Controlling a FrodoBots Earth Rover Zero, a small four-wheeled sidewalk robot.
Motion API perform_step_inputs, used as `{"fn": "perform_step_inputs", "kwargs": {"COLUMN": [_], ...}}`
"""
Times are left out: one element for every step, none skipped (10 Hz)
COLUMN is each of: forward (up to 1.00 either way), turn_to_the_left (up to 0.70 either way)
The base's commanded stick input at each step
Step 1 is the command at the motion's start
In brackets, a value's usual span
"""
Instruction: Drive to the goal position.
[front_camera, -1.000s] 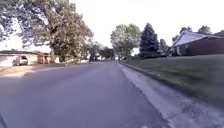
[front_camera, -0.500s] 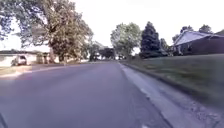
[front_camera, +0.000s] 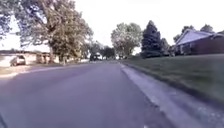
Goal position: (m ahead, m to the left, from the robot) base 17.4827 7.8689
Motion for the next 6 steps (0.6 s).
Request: {"fn": "perform_step_inputs", "kwargs": {"forward": [1.0, 1.0, 1.0, 1.0, 1.0, 1.0], "turn_to_the_left": [0.0, 0.0, 0.0, 0.0, 0.0, 0.0]}}
